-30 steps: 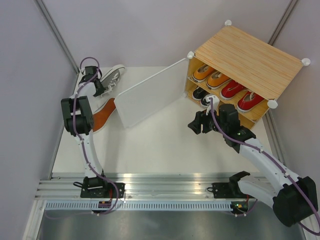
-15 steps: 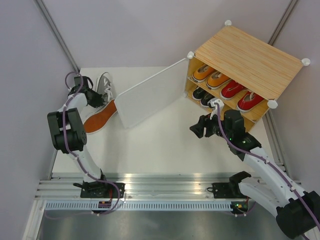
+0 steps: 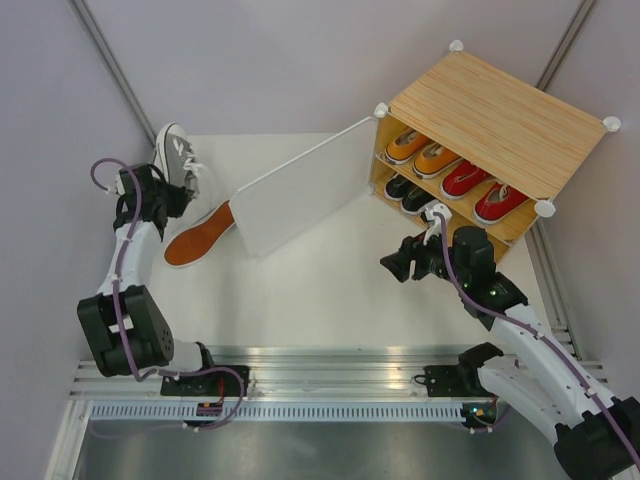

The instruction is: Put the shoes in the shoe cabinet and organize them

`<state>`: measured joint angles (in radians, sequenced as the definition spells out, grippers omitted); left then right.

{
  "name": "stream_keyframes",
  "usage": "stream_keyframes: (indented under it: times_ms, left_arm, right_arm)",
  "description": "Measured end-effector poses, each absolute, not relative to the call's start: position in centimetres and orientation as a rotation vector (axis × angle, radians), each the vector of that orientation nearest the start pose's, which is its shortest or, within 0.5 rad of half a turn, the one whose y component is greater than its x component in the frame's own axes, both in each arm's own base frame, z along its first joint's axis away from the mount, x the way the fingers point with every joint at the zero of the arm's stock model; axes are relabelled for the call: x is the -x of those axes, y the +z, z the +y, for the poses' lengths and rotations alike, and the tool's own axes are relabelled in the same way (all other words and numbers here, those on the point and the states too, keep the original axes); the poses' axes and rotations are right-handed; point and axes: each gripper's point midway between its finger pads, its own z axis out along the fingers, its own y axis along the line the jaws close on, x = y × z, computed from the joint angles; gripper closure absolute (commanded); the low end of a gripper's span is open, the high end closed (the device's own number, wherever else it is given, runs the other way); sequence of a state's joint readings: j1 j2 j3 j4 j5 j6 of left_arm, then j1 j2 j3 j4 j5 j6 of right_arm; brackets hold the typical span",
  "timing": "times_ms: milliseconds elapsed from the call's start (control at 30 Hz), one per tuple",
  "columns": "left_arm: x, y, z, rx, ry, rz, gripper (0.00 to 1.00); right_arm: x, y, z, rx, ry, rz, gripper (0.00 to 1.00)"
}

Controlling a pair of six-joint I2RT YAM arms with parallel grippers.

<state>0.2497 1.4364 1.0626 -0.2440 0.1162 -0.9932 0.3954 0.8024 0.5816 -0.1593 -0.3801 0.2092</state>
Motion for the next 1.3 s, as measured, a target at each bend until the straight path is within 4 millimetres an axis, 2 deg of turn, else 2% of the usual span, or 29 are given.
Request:
stream_keyframes:
  times_ms: [133, 367, 600, 867, 967, 1133, 1300]
  left_arm:
    - [-40.3, 20.6, 4.7, 1.216, -0.563, 1.814, 0.98]
    - [-35.1, 24.3, 3.2, 1.159, -0.557, 1.797, 0.98]
    - [-30.5, 26.2, 2.8, 1.075, -0.386, 1.828, 0.98]
    - [-25.3, 29.6, 4.6, 0.928, -0.139, 1.795, 0.98]
    - [-23.6, 29.7, 4.9, 0.882, -0.078, 1.815, 0.98]
    - [-21.6, 28.3, 5.2, 0.832, 0.008, 1.898, 0.98]
    - [-20.2, 26.1, 5.4, 0.813, 0.080, 2.002, 0.98]
  right_arm:
    - [-23.8, 18.4, 18.1, 0.454, 0.780, 1.951, 0.32]
    - [-24.0, 18.2, 19.0, 0.482, 0.827, 1.972, 0.32]
    - [-24.3, 19.6, 20.0, 0.511, 0.876, 1.940, 0.32]
    - [-25.1, 20.2, 20.4, 0.519, 0.881, 1.935, 0.32]
    - [-25.4, 20.4, 20.8, 0.528, 0.884, 1.941, 0.32]
    - [-26.5, 20.7, 22.0, 0.542, 0.903, 1.950, 0.32]
    - [-29.5, 21.0, 24.0, 0.489, 0.951, 1.953, 0.32]
